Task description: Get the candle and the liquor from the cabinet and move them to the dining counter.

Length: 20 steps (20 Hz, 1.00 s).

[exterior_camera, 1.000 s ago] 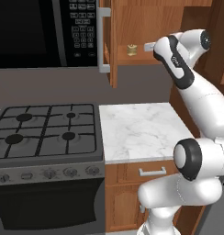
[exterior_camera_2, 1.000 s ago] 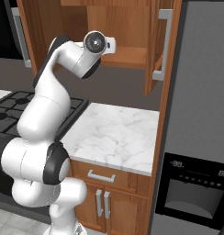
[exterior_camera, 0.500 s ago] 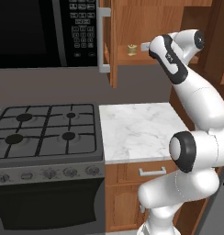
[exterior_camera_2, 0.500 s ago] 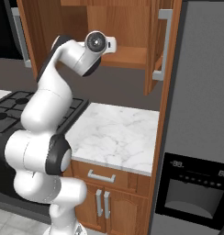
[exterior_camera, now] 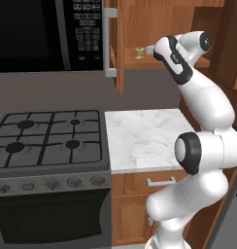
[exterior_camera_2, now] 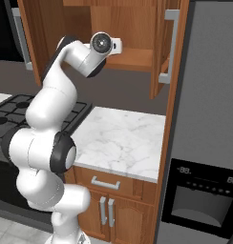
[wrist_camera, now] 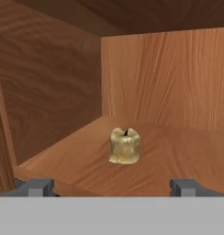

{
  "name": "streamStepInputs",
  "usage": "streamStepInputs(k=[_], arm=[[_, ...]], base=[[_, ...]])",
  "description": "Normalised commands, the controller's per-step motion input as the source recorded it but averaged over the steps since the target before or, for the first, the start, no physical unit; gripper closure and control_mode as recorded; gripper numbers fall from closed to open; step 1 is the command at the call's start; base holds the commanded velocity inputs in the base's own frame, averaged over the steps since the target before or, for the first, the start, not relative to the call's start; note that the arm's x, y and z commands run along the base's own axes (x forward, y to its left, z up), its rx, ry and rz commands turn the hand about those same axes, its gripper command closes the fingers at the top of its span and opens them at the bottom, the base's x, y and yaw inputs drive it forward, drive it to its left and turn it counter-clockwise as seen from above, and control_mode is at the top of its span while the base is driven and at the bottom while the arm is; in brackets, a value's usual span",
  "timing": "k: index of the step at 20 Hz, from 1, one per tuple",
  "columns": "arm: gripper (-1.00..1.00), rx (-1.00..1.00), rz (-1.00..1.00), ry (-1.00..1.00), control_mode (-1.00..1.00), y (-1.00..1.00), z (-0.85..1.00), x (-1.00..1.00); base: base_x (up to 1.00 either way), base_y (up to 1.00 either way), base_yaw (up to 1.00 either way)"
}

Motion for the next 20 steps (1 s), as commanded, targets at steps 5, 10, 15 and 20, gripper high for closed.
streamStepInputs(k=[5,10,15,20], arm=[[-1.0,0.0,0.0,0.0,-1.0,0.0,-0.09,0.26],[-1.0,0.0,0.0,0.0,-1.0,0.0,-0.11,0.29],[-1.0,0.0,0.0,0.0,-1.0,0.0,-0.04,0.28],[-1.0,0.0,0.0,0.0,-1.0,0.0,0.0,0.23]], base=[[0.0,0.0,0.0],[0.0,0.0,0.0],[0.0,0.0,0.0],[0.0,0.0,0.0]])
